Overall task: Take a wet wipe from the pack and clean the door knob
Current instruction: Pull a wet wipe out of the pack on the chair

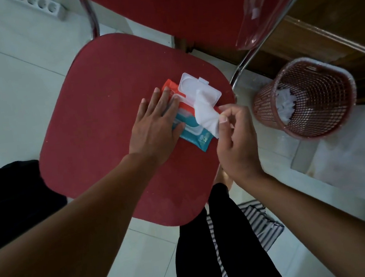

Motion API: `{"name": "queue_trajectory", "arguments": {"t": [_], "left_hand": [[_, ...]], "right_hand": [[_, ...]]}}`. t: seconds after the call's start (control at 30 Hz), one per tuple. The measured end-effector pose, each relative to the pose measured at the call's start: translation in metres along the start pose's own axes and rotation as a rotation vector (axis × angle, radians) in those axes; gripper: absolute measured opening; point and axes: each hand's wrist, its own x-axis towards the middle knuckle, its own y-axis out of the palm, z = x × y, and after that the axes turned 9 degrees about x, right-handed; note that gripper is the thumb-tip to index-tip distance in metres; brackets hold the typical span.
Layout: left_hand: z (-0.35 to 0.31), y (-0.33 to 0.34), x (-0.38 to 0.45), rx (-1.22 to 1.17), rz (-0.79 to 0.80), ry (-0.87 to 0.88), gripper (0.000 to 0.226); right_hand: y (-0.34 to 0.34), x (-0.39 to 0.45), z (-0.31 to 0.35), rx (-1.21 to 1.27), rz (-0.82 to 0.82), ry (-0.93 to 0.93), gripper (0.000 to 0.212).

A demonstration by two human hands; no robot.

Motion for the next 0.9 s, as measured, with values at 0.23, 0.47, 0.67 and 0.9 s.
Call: {"name": "queue_trajectory", "arguments": {"t": [0.23, 0.47, 0.67, 0.9], "left_hand": [[-0.017, -0.010, -0.008, -0.202, -0.342, 0.044, 0.044], [-0.032, -0.012, -0.012, -0.610, -0.322, -0.207, 0.043], [-0.036, -0.010, -0.012, -1.101, -0.084, -0.417, 0.025], [-0.036, -0.015, -0.007, -1.199, -0.018, -0.484, 0.008]], "right_hand": [[-0.004, -0.004, 0.006, 0.070, 0.117, 0.086, 0.011], [0.003, -0.005, 0.001, 0.074, 0.161, 0.096, 0.013], [0.005, 0.002, -0.004, -0.064, 0.179, 0.090, 0.012], [0.007, 0.003, -0.005, -0.066, 0.153, 0.110, 0.014]]}}
